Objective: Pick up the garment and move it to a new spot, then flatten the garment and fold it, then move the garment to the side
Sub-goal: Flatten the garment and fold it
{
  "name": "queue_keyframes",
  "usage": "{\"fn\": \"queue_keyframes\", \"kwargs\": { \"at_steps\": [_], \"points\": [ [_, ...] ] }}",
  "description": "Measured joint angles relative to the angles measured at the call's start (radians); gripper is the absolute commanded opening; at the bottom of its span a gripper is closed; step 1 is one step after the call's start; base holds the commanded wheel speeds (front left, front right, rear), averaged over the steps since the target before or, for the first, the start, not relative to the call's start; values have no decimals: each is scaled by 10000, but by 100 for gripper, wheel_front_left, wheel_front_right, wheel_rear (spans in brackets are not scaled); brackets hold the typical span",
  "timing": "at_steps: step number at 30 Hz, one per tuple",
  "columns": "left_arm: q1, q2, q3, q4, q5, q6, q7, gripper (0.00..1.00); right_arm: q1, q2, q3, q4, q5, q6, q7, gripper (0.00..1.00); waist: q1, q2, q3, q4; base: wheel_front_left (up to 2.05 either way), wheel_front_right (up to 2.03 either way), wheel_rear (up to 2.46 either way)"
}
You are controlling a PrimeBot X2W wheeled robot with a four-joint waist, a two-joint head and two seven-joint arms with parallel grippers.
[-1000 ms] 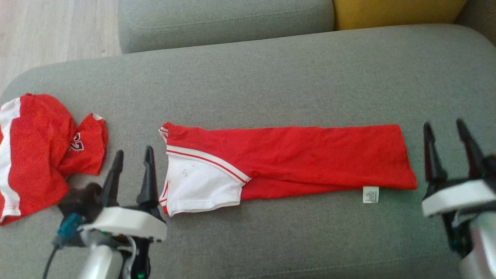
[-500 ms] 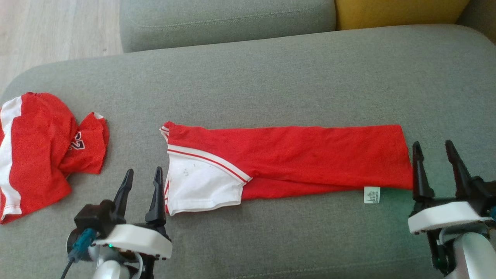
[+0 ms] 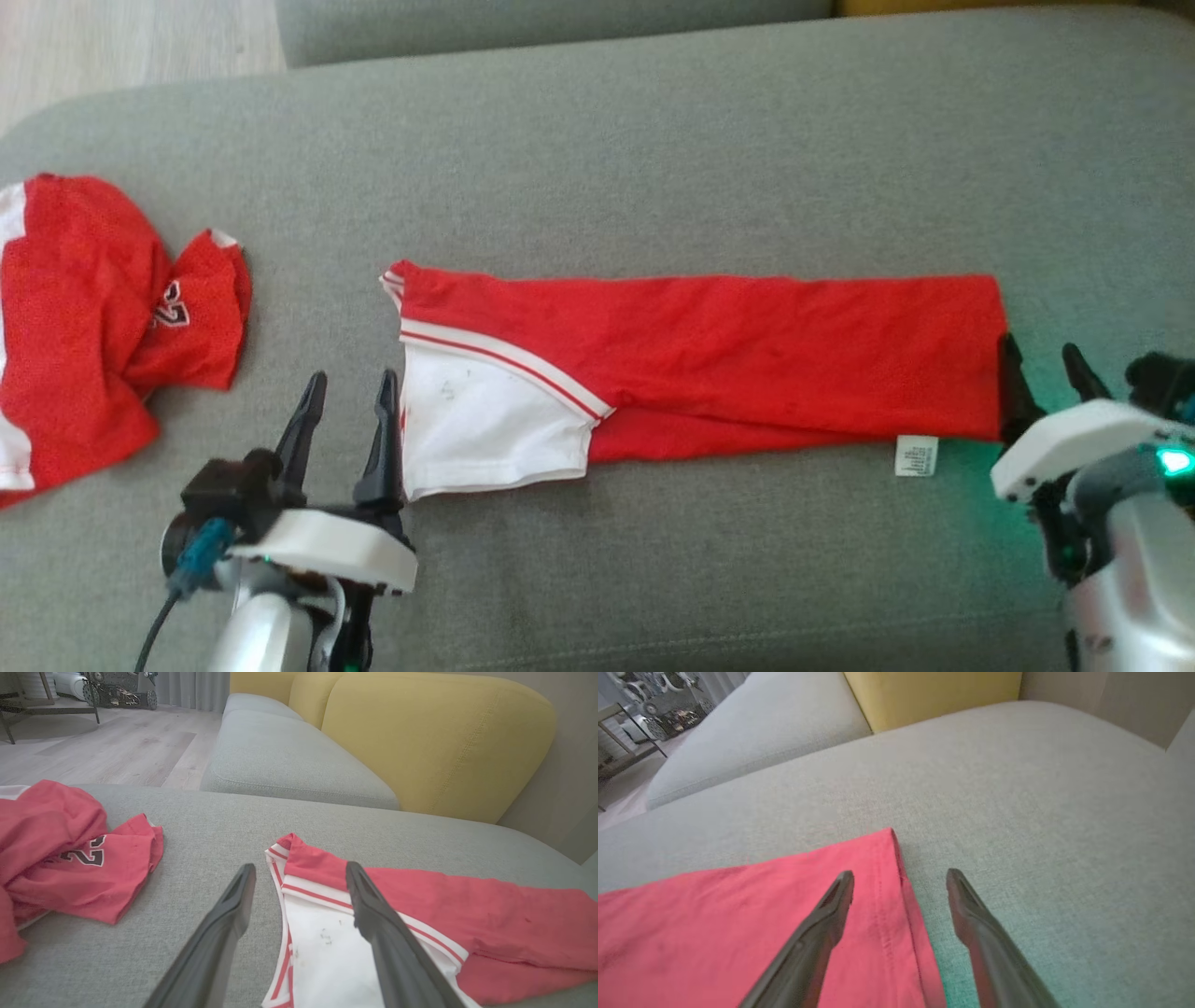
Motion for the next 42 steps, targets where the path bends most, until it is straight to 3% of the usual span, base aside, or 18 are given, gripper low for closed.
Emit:
{"fn": "queue_keyframes", "kwargs": {
  "at_steps": [13, 15, 24, 33, 42],
  "points": [
    [-537, -27, 117, 46, -71, -21, 0, 100, -1146, -951, 1379, 1312, 1277, 0, 1741, 100, 0, 0, 702, 285, 0, 0, 0],
    [-596, -35, 203, 48, -67, -23, 0, 100, -1299, -1074, 1661, 1363, 1592, 0, 2008, 0, 0, 0, 740, 281, 0, 0, 0],
    [-714, -44, 353, 44, -38, -23, 0, 100, -1443, -1532, 1891, 1894, 1883, 4, 1787, 0, 0, 0, 638, 140, 0, 0, 0],
    [-714, -50, 341, 44, -40, -23, 0, 100, -2453, -2819, 213, 3198, -307, 4, 500, 0, 0, 0, 524, 59, 0, 0, 0],
    [-654, -48, 293, 113, -247, 75, 0, 100, -2811, -1887, 278, 2917, -704, 4, 443, 0, 0, 0, 43, 35, 0, 0, 0]
  ]
}}
